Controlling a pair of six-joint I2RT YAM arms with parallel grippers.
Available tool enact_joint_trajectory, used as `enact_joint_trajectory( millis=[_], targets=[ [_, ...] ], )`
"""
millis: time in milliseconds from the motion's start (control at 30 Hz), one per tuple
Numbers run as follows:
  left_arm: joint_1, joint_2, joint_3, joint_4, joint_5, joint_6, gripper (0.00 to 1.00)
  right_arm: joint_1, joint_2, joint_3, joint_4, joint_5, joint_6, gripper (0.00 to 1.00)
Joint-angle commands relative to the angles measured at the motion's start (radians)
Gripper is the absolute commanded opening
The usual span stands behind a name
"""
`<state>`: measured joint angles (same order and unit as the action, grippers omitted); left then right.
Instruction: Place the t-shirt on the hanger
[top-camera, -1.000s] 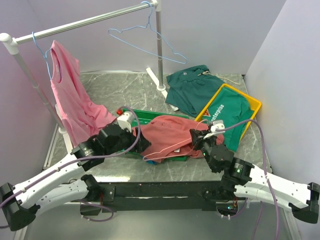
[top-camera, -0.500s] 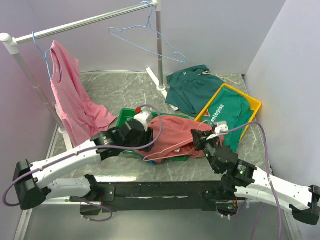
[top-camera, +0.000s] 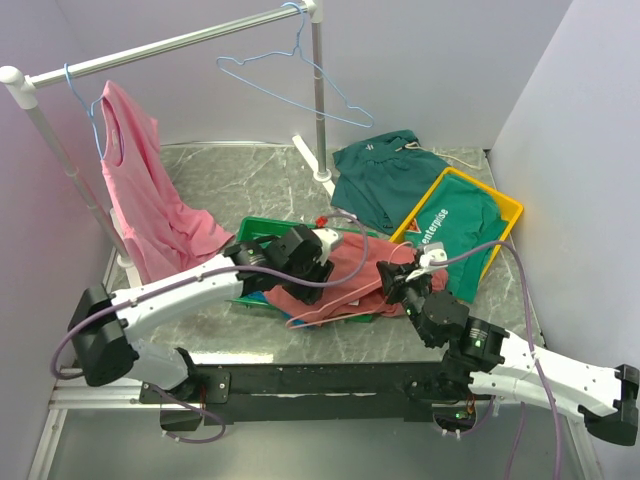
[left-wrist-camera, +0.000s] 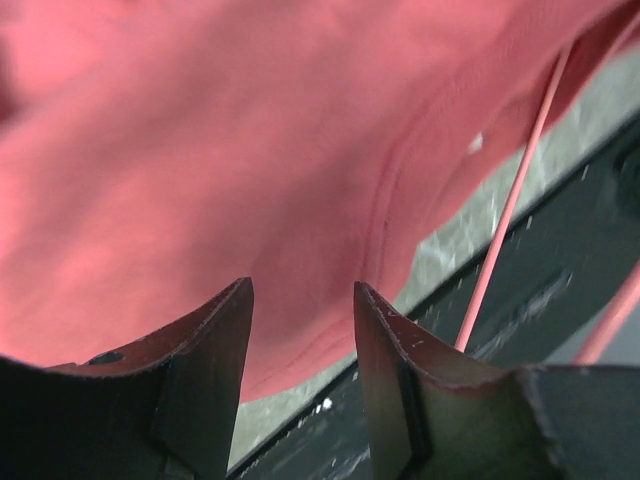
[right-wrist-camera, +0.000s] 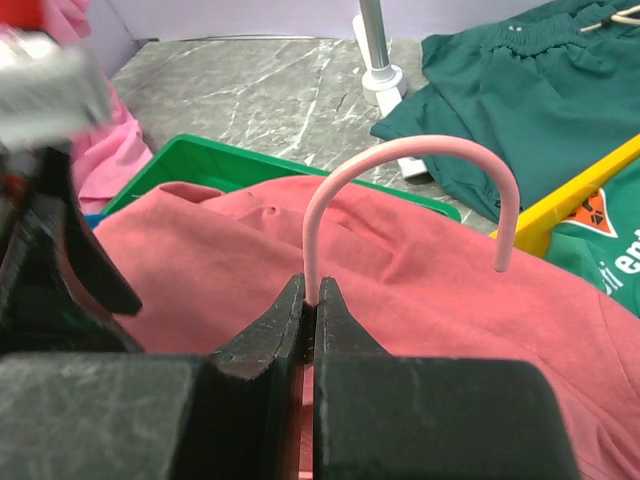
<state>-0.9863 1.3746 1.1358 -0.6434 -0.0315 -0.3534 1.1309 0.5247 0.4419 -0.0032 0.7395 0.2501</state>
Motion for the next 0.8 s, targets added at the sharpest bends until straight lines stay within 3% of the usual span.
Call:
enact_joint_trajectory(
  millis=[0, 567, 667, 767],
  targets=[
    [-0.006, 0.044, 0.047, -0.062, 0.131, 0.088, 0.51, 0.010, 0.003, 0.015, 0.037, 0.003, -0.014, 0.00],
    [-0.058, 0.129, 0.055, -0.141, 0.114, 0.156, 0.60, 0.017, 0.047, 0.031, 0.048, 0.032, -0.026, 0.00],
    [-0.069, 0.156, 0.053, -0.137, 0.064, 0.137, 0.55, 0.018, 0.047, 0.031, 0.049, 0.034, -0.026, 0.00],
    [-0.071, 0.170, 0.047, -0.113, 0.045, 0.120, 0.41, 0.018, 0.047, 0.031, 0.049, 0.037, -0.026, 0.00]
  ],
)
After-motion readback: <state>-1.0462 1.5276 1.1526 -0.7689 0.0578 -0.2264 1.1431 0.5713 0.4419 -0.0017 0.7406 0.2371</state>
